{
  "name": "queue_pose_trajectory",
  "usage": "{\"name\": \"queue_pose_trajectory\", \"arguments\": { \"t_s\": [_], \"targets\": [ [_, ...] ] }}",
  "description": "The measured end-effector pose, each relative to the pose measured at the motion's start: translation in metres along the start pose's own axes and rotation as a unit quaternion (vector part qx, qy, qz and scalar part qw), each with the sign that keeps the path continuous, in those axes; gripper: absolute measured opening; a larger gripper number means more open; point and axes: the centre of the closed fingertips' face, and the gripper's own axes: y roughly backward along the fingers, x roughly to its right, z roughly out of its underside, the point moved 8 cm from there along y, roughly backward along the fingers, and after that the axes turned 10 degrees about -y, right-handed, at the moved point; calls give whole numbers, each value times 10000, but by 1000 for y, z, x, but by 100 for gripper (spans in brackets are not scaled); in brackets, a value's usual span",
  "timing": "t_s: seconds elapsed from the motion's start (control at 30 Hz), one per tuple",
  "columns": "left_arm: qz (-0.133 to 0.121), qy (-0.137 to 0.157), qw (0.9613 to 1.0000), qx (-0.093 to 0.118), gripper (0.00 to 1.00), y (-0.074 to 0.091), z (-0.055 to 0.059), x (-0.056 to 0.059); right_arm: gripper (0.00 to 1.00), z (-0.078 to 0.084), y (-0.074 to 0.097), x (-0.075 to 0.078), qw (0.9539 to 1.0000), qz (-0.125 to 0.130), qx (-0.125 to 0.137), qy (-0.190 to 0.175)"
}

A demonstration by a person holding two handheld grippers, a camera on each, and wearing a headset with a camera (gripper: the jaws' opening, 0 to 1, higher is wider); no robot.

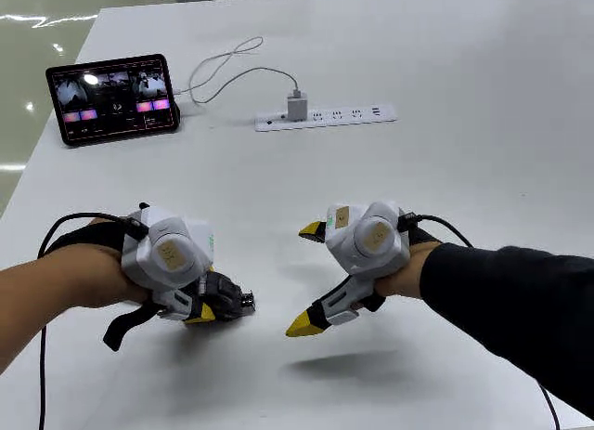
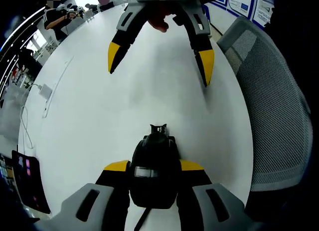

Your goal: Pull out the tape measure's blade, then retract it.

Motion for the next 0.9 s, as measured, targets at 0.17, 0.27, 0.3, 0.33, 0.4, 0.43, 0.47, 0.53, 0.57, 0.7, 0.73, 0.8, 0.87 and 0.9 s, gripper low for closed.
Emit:
{"name": "queue_pose_trajectory", "arguments": {
  "t_s": [0.17, 0.27, 0.3, 0.33, 0.4, 0.43, 0.47, 0.53, 0.57, 0.7, 0.73, 0.8, 0.87, 0.9],
  "targets": [
    [-26, -22, 10000, -39, 30, 0, 0, 0, 82, -5, -11, -2, 9997, -104, -61, 194],
    [-52, -74, 9999, -46, 30, 0, 0, 1, 75, -7, -17, -3, 9994, -167, -126, 272],
    [-64, -90, 9999, -40, 30, 0, 0, 1, 72, -8, -19, -4, 9993, -223, -142, 268],
    [-66, -92, 9999, -36, 31, 0, 0, 1, 66, -8, -20, -4, 9992, -246, -160, 285],
    [-67, -95, 9999, -32, 31, -1, 0, 1, 60, -8, -24, -4, 9986, -346, -226, 320],
    [-71, -98, 9999, -32, 31, -1, 0, 1, 57, -8, -26, -4, 9985, -378, -250, 305],
    [-81, -91, 9999, -29, 31, -1, 0, 1, 55, -8, -28, -4, 9983, -390, -284, 341],
    [-91, -75, 9999, -23, 31, -1, 0, 1, 52, -8, -31, -3, 9980, -392, -332, 359],
    [-100, -67, 9999, -20, 31, -1, 0, 1, 51, -8, -33, -3, 9981, -411, -331, 327],
    [-112, -68, 9999, -39, 31, -2, 0, 1, 47, -10, -40, -4, 9978, -444, -359, 331],
    [-106, -77, 9999, -41, 31, -2, 0, 0, 46, -10, -42, -5, 9975, -471, -377, 381],
    [-99, -88, 9999, -23, 31, -2, 0, 0, 44, -10, -46, -6, 9971, -496, -404, 414],
    [-102, -94, 9999, -4, 31, -2, 1, 0, 40, -10, -50, -6, 9968, -518, -432, 431],
    [-109, -90, 9999, 8, 31, -2, 1, 0, 39, -11, -52, -6, 9965, -503, -464, 475]
  ]
}}
